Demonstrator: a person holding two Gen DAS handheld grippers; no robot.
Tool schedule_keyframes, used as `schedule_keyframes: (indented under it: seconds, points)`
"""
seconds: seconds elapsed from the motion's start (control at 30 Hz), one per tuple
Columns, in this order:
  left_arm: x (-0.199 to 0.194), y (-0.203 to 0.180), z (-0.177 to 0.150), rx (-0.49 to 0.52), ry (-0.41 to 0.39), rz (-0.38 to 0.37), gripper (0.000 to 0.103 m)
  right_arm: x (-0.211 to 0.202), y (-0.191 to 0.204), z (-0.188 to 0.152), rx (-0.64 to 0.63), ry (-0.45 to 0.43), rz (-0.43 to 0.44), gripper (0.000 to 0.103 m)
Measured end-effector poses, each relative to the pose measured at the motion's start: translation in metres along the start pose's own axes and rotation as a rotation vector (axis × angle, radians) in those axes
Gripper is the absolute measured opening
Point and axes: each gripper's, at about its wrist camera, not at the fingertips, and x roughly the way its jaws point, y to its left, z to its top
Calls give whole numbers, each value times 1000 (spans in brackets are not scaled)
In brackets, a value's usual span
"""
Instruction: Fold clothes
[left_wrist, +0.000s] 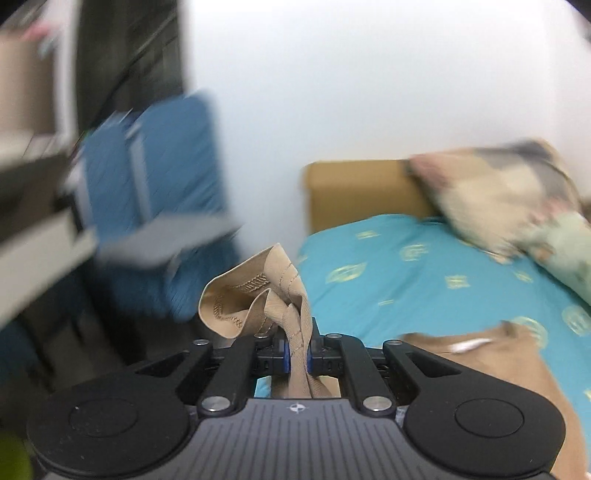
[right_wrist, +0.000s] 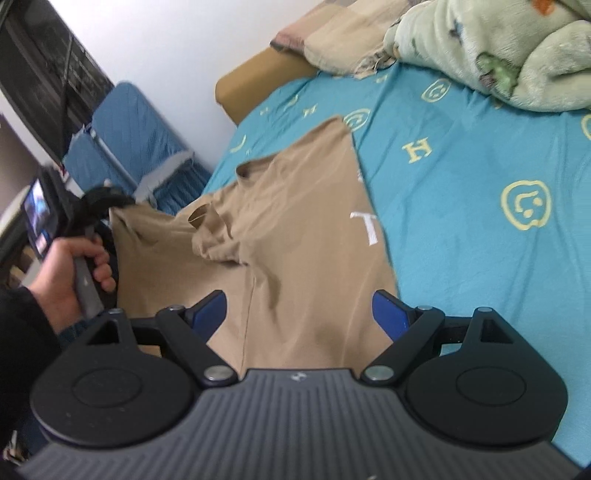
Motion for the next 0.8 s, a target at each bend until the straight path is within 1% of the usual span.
schedule_keyframes:
  seconds: [0.07,0.17,0.23,0.3,0.33,0.37,0.4,0.43,0.47,0.5,0.6,0.67,0.7,0.8]
  points:
    - [-12,-47,15,81,-21,-51,8,-8,-6,2,16,-20,-1,87]
    - [-19,-117,20,177,-34,-107,8,-24,-16,5,56,-87,-25,87]
    - [-12,-155,18,195,-7,-148,8,-32,-22,9,54,-141,-53,87]
    - [-2,-186,15,182,38,-211,16,-36,-28,13,39,-178,-87,87]
    - [1,-196,14,163,67,-246,22,-37,-32,14,35,-189,-101,87]
    - [4,-201,12,120,94,-272,37,-36,-37,15,38,-195,-114,87]
    - [5,-201,8,59,116,-296,49,-36,-43,15,46,-199,-126,87]
    - [3,-200,4,9,134,-316,67,-35,-48,15,54,-202,-138,87]
    - [0,-198,-1,-12,142,-315,70,-33,-52,15,59,-195,-144,87]
    - [-4,-195,-6,-29,149,-315,70,-30,-56,15,62,-182,-147,87]
    - [-29,-173,-24,-27,174,-332,70,-24,-62,16,72,-159,-130,87]
    - [-62,-145,-35,-59,192,-336,75,-24,-61,16,59,-164,-120,87]
    - [-79,-131,-41,-77,201,-337,75,-24,-60,15,51,-167,-114,87]
    - [-141,-79,-67,-122,230,-293,76,-25,-56,14,27,-168,-101,87]
